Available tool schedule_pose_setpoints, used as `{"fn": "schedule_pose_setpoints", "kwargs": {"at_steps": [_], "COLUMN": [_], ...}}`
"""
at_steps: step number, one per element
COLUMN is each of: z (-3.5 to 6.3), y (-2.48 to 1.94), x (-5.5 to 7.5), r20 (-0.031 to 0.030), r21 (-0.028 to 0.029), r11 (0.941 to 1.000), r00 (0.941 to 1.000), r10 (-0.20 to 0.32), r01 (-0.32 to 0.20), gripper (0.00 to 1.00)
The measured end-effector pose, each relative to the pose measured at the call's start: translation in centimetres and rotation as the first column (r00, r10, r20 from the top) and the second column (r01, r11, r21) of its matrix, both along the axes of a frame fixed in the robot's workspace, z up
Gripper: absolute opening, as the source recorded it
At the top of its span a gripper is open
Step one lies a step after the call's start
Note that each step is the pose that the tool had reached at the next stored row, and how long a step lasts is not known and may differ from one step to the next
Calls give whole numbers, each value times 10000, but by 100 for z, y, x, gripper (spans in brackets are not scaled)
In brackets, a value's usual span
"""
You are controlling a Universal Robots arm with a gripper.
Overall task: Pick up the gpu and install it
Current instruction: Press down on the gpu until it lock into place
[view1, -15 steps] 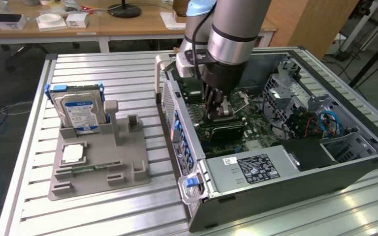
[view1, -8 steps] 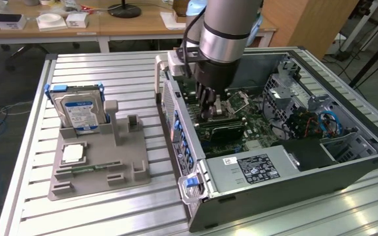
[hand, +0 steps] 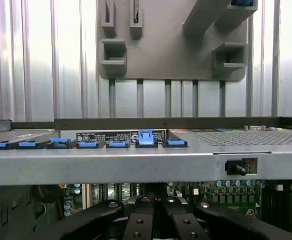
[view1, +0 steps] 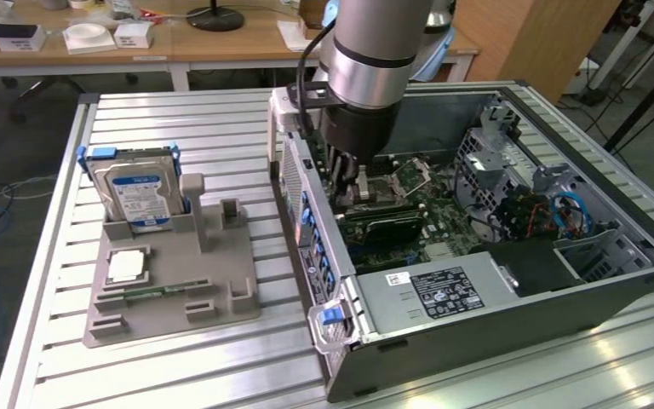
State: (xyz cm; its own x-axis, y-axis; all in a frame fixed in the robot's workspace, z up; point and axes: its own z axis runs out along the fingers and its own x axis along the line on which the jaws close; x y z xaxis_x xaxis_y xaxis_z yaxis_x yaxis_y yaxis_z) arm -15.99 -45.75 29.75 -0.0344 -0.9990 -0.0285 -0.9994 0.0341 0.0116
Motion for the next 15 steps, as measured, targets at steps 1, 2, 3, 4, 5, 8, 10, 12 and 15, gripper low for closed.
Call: {"fn": "schedule_pose_setpoints", "kwargs": {"at_steps": [1, 2, 3, 4, 5, 8, 10, 12, 15], "z": [0, 0, 0, 0, 0, 0, 1, 1, 1], "y": [0, 0, 0, 0, 0, -1, 0, 0, 0], "x": [-9, -10, -10, -10, -11, -10, -12, -12, -8], "r20": [1, 1, 1, 1, 0, -196, -268, -268, -269], "r21": [-1, 0, 0, 0, 0, -1, 0, 0, 0], "r11": [10000, 10000, 10000, 10000, 10000, 10000, 10000, 10000, 10000], "r00": [10000, 10000, 10000, 10000, 10000, 9998, 9996, 9996, 9996], "r10": [1, 1, 2, 2, 2, 3, 1, 1, 0], "r01": [-1, -1, -2, -2, -2, -3, -1, -1, 0], "gripper": [11, 11, 11, 11, 11, 11, 11, 11, 11]}}
